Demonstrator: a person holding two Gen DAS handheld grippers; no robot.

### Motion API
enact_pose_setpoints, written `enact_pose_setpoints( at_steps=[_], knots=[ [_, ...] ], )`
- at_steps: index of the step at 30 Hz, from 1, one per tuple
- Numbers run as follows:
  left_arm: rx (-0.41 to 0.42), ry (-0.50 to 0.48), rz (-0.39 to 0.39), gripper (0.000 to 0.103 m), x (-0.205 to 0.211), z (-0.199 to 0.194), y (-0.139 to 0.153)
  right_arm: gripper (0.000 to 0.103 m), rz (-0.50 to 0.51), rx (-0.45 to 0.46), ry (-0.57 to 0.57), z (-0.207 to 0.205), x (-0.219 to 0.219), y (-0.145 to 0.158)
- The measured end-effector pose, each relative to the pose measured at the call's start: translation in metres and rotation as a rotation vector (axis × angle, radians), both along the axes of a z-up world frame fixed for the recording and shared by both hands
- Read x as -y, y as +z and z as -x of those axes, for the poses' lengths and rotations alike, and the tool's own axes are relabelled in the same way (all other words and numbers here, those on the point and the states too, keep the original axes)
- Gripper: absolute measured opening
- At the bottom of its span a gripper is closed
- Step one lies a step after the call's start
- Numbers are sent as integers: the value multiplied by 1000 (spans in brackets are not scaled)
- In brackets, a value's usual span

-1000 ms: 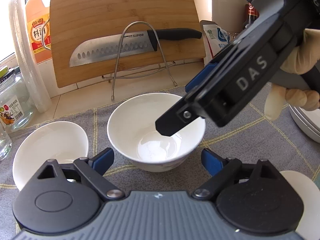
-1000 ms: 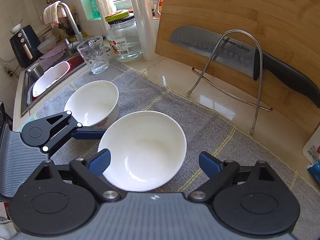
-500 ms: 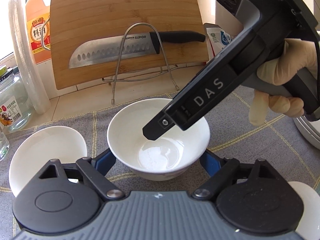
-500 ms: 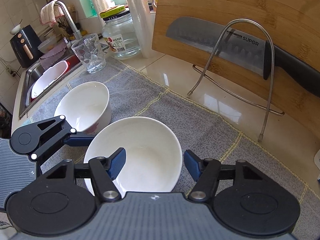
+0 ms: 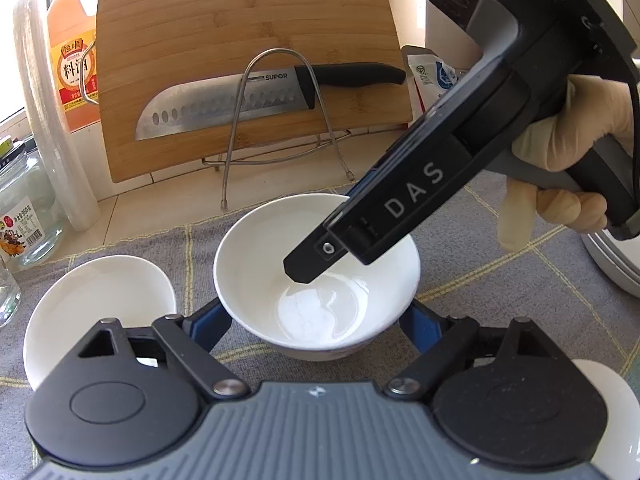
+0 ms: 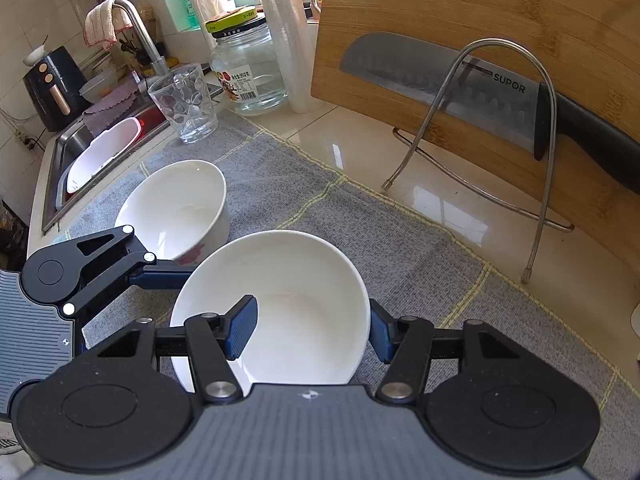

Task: Organize plates and bowls
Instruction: 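Lift the held bowl with the right gripper and lower it into the placed bowl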

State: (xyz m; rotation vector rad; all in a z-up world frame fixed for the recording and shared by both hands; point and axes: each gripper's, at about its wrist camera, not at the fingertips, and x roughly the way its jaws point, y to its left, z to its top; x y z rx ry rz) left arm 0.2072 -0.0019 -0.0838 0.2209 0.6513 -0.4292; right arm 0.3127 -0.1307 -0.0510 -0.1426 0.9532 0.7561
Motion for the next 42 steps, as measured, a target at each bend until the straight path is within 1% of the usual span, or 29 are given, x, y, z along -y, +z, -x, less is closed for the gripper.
enact_pose_setpoints(
  at_steps=[6,10,23,33,42],
  knots=[
    [-23,0,1,90,0,14,9,64,-24,-4,10,17,4,13],
    [-21,-7,-2,90,0,28,17,64,-34,-7,14,31,7,21],
    [1,-26,16,90,0,78,43,64,-39,27,25,86,12,50],
    [14,-58,20,90,6,122,52,64,-33,30,15,130,19,57],
    [-9,-99,28,90,9,142,48,66,-19,12,-8,157,30,51]
  ],
)
